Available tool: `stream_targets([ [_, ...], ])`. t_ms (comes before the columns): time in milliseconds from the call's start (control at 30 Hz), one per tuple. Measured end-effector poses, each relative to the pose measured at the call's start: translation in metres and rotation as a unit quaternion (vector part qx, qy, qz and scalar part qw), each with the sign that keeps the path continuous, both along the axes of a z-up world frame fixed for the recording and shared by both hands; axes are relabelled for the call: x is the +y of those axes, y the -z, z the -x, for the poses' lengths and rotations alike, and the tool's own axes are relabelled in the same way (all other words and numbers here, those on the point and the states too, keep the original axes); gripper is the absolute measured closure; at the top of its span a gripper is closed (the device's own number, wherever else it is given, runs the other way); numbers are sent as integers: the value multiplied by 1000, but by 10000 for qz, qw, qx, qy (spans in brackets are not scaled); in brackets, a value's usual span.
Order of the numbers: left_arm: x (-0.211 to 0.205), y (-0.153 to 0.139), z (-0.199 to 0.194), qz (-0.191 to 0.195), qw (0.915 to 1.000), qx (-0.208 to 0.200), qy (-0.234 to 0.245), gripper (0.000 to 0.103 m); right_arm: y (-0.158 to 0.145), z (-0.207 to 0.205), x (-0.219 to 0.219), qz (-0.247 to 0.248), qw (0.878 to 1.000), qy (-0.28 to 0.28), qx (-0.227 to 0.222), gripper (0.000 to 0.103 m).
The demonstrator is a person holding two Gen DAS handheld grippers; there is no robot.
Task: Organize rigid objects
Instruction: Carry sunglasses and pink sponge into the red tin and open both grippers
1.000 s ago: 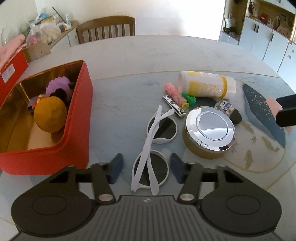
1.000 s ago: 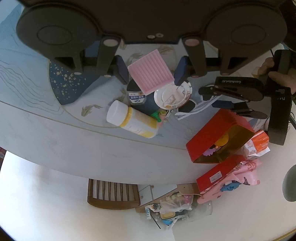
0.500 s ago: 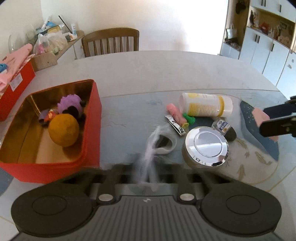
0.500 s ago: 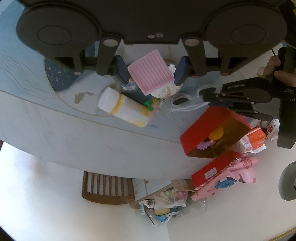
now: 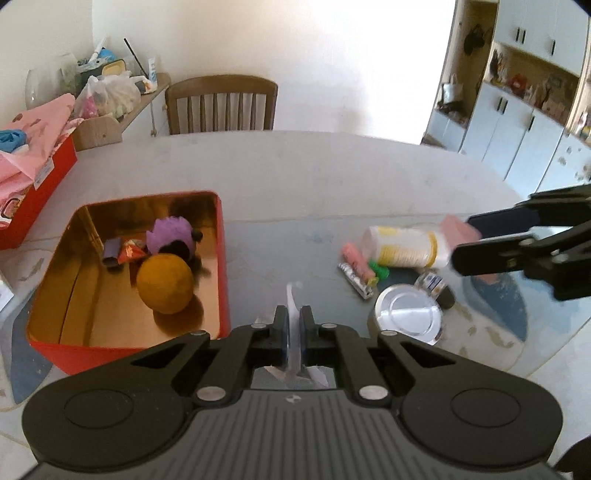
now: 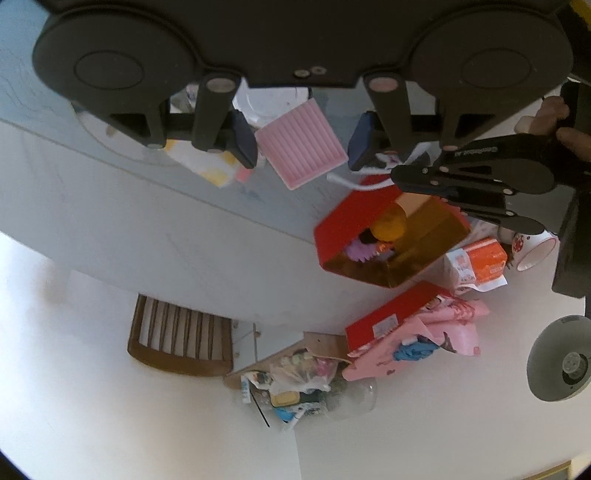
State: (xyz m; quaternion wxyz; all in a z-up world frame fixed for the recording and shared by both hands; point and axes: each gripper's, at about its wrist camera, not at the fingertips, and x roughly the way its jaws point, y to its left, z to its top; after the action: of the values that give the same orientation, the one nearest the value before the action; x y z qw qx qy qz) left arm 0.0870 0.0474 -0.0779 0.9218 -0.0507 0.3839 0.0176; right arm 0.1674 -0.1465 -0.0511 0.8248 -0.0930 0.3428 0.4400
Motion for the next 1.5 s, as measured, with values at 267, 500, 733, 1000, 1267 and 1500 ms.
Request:
stream_targets([
  [267,32,-39,6,298,9988,-384,-1,97,-16,8,33,-20,9997,-103,-214,50],
  [500,63,-77,17,185,9954,-938,-58,97,-26,17,71,-24,9989,-258,-380,50],
  [733,99,-75,17,114,9937,-1062,-328,97,-25,22,124,169,9970,-548,-514,50],
  [1000,137,-48,12,72,9937,-864,-717,97,0,26,180,655,9928,-840,-544,50],
  [1267,156,-20,4,137,9943,-676,-809,97,27,23,213,1032,9892,-912,-494,50],
  [1500,163,2,3,271,9955,-402,-811,97,44,17,223,1207,9882,-868,-373,50],
])
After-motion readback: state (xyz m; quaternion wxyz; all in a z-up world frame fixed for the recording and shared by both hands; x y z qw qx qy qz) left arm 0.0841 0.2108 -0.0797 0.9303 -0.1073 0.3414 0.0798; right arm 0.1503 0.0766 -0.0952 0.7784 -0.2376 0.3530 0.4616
